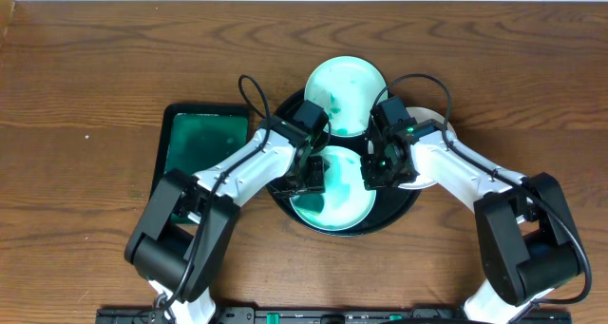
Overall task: Clean dirty plates on tray and stack at the side
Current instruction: 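Scrub the lower pale green plate with the sponge in the left gripper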
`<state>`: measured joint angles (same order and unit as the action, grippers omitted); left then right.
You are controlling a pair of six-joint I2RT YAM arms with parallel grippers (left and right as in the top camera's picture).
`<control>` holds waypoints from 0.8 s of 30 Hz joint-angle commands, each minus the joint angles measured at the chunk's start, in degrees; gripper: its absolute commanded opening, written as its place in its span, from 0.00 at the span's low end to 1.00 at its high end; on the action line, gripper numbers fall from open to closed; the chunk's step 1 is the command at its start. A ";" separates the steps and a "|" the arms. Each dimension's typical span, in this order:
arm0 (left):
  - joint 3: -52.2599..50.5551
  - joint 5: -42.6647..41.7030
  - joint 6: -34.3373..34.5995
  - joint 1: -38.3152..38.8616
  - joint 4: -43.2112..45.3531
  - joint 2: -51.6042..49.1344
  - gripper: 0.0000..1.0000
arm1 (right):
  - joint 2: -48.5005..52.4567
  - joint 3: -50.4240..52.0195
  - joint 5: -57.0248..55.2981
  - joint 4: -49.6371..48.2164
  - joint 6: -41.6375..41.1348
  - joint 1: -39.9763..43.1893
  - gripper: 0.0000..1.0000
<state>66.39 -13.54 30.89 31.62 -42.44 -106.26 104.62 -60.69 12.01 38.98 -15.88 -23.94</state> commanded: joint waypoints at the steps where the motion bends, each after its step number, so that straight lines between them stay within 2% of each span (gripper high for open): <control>1: 1.14 4.39 -2.34 -0.02 -0.81 2.36 0.54 | 1.14 0.63 -3.19 -0.46 0.48 0.28 0.01; 9: 1.09 4.76 -5.38 3.93 2.99 1.42 0.52 | 1.14 0.63 -3.19 -0.70 0.46 0.28 0.01; 11: 1.07 6.10 -5.33 5.20 3.98 0.42 0.43 | 1.14 0.63 -3.19 -0.68 0.48 0.28 0.01; 12: 1.07 6.69 -4.87 5.68 4.15 -0.31 0.35 | 1.14 0.63 -3.19 -0.66 0.48 0.28 0.01; 14: 1.07 6.95 -2.71 6.21 4.13 -1.73 0.11 | 1.14 0.63 -3.19 -0.63 0.48 0.28 0.01; 15: 1.07 6.80 -1.14 6.25 4.11 -2.23 0.07 | 1.14 0.63 -3.21 -0.63 0.48 0.28 0.01; 19: 1.07 4.96 4.07 6.19 5.44 -2.73 0.07 | 1.14 0.63 -3.21 -0.66 0.48 0.28 0.01; 22: 1.07 -5.86 4.15 6.21 11.87 -2.75 0.07 | 1.14 0.63 -3.21 -0.66 0.48 0.28 0.01; 24: 1.07 -9.53 4.74 6.25 15.50 -2.78 0.07 | 1.14 0.63 -3.21 -0.63 0.48 0.28 0.01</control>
<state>67.02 -14.26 33.34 37.56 -29.54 -107.31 104.62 -60.69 11.97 38.81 -15.88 -23.94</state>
